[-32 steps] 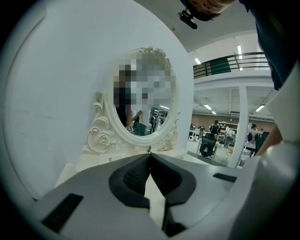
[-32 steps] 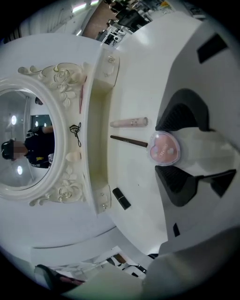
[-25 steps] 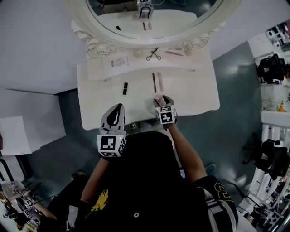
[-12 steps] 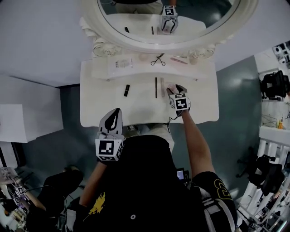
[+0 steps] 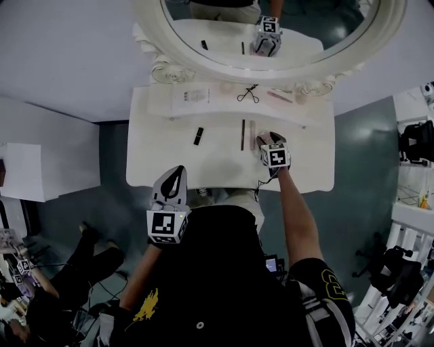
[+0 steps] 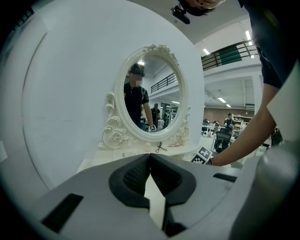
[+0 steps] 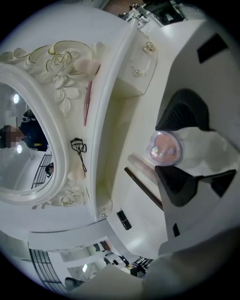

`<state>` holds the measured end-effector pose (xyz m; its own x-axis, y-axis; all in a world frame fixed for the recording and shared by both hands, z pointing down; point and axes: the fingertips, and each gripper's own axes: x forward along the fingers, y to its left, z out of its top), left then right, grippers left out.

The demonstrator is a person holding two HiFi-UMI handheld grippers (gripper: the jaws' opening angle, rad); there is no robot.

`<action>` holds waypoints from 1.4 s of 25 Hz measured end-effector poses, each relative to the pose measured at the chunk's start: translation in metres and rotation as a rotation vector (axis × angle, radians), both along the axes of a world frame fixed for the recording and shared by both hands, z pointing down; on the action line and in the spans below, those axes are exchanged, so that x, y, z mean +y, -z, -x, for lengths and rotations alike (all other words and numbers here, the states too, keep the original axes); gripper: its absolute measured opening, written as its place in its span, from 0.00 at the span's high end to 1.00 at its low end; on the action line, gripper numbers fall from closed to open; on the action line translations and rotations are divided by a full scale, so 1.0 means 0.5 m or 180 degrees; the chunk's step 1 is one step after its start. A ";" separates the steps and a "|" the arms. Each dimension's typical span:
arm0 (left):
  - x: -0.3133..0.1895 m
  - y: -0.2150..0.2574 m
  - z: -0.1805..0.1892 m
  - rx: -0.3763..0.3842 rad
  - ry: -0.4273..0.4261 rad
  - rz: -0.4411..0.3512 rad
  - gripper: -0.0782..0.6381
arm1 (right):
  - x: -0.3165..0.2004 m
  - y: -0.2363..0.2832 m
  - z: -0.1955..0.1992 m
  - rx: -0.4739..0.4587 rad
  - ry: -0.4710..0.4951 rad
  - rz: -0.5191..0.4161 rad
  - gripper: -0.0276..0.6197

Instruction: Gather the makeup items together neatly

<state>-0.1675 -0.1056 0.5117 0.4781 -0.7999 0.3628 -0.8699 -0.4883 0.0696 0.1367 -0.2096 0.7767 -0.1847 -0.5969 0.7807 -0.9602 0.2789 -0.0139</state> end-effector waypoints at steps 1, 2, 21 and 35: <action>-0.001 0.002 0.002 0.0011 0.0002 -0.0008 0.87 | 0.003 0.003 -0.001 0.0010 -0.0015 0.0008 0.57; -0.003 0.004 0.004 0.0024 0.0006 -0.0019 0.87 | 0.006 0.008 -0.001 0.0019 -0.0035 0.0006 0.57; -0.003 0.006 0.111 0.0363 0.0206 -0.0121 0.87 | 0.027 0.099 0.426 -0.0786 -0.0438 -0.0288 0.68; 0.020 0.001 0.217 0.0262 0.0550 -0.0058 0.87 | 0.012 0.028 0.563 -0.0303 -0.0354 0.0008 0.78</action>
